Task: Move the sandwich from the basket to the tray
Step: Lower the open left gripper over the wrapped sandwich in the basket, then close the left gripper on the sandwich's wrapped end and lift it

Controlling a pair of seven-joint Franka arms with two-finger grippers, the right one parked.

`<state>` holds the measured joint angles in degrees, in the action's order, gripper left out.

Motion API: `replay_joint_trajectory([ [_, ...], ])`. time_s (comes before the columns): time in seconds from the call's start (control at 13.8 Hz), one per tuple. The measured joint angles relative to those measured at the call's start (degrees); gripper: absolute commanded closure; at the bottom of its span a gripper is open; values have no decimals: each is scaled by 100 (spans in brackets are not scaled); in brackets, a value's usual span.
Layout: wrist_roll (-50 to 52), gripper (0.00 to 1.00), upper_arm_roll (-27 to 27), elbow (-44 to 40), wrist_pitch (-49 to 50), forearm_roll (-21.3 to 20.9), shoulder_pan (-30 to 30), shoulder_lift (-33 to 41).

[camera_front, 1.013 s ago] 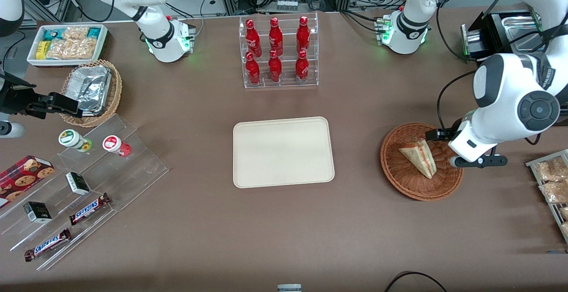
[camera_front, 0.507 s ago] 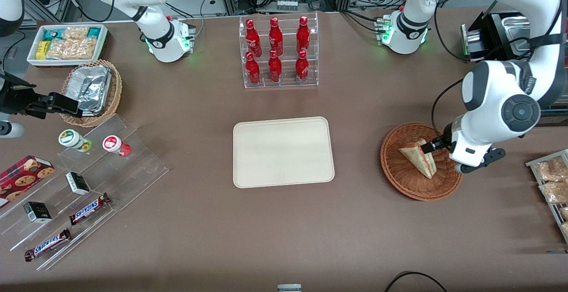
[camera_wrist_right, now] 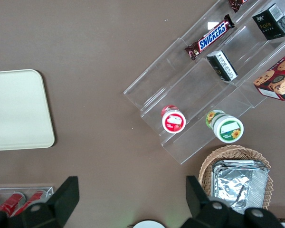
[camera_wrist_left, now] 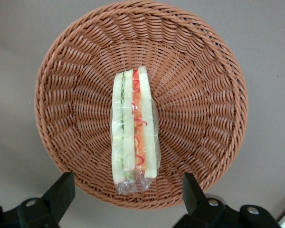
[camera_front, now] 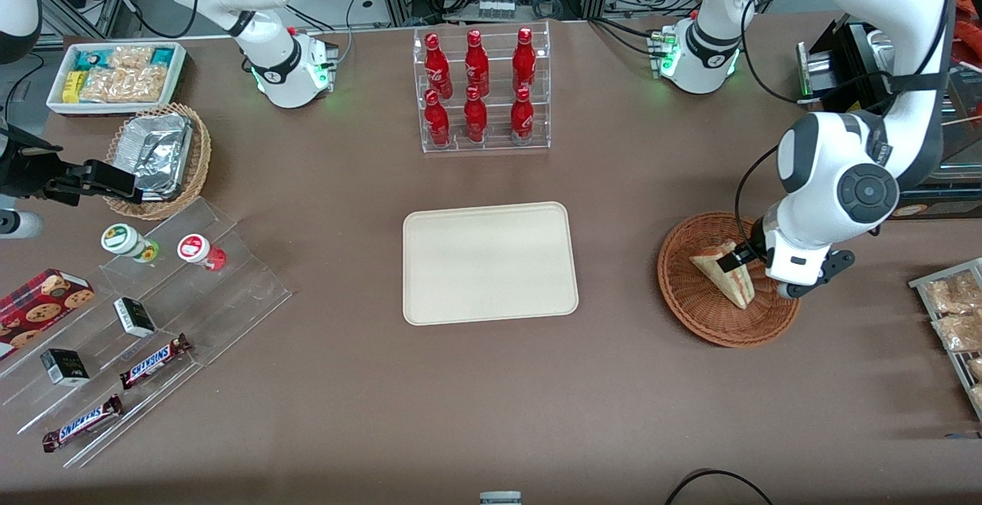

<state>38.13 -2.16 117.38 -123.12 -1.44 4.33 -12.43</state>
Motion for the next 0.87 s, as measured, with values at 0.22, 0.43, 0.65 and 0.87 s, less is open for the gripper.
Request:
replay_joint_trajectory([
  [0.22,101,0,0,291,-406,0,0,8],
  [0.43,265,0,0,577,-913,0,0,10],
  [0.65,322,0,0,771,-1122,0,0,8],
  [0.87,332,26,0,800,-1177,0,0,3],
])
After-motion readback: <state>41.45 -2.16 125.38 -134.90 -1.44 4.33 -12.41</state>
